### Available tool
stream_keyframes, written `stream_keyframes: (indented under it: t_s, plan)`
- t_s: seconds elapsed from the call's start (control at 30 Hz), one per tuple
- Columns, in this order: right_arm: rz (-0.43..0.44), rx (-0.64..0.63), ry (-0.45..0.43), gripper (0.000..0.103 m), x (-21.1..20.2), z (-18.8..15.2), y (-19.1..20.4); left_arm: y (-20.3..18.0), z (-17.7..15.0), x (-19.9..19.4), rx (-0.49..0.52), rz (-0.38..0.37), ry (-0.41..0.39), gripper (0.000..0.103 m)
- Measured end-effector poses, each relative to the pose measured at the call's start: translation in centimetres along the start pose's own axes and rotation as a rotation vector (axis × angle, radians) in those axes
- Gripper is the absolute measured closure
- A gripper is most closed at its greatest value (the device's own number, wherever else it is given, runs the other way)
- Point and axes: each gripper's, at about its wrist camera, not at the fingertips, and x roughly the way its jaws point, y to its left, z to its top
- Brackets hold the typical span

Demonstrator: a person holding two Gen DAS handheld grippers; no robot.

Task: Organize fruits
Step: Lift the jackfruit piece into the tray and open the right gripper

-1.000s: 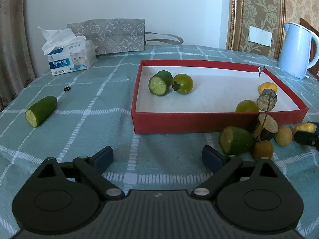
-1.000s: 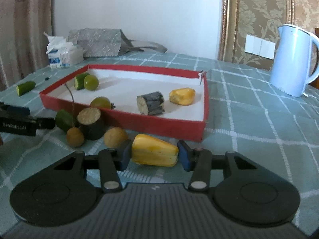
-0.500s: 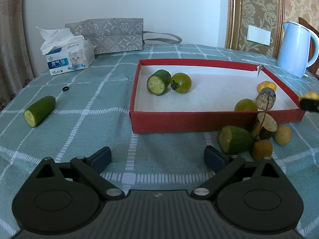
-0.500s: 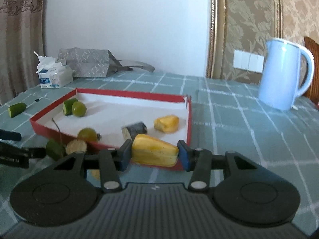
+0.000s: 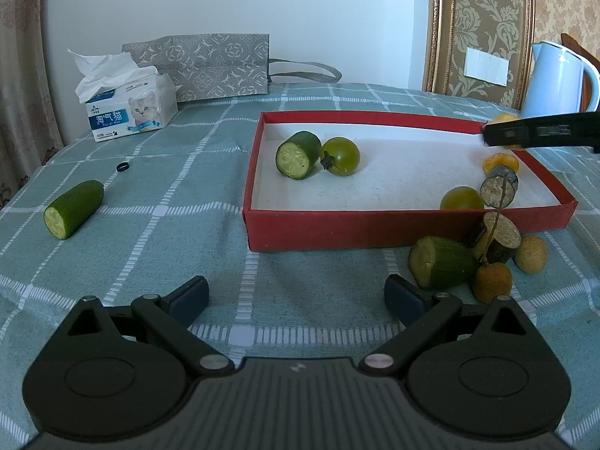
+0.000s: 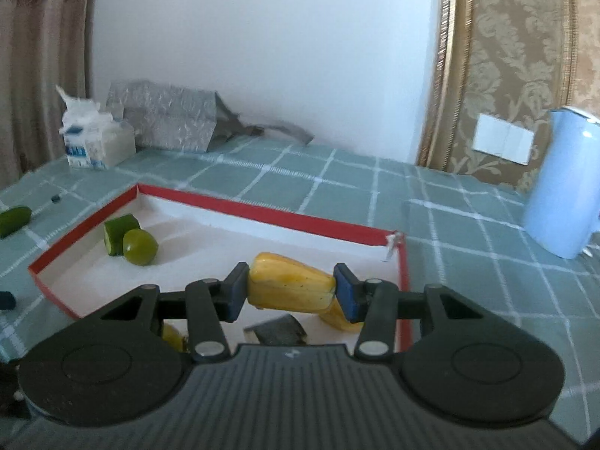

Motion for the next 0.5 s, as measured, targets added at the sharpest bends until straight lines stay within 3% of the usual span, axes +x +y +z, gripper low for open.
stream_keyframes:
  t_s: [0.33, 0.4, 0.5]
  plan:
    - [0.002, -0.081, 0.152, 0.057, 7.1, 0.7, 3.2, 0.0, 0.0, 0.0, 0.0, 0.0, 0.0, 0.002]
    - [-0.016, -0.092, 0.145, 0.057, 7.4, 0.8, 3.5, -0.1, 0.0, 0.0, 0.001, -0.001, 0.001, 0.001]
    - [-0.012, -0.088, 0.142, 0.042, 7.6, 1.1, 3.7, -0.2, 0.0, 0.0, 0.003, -0.001, 0.001, 0.001]
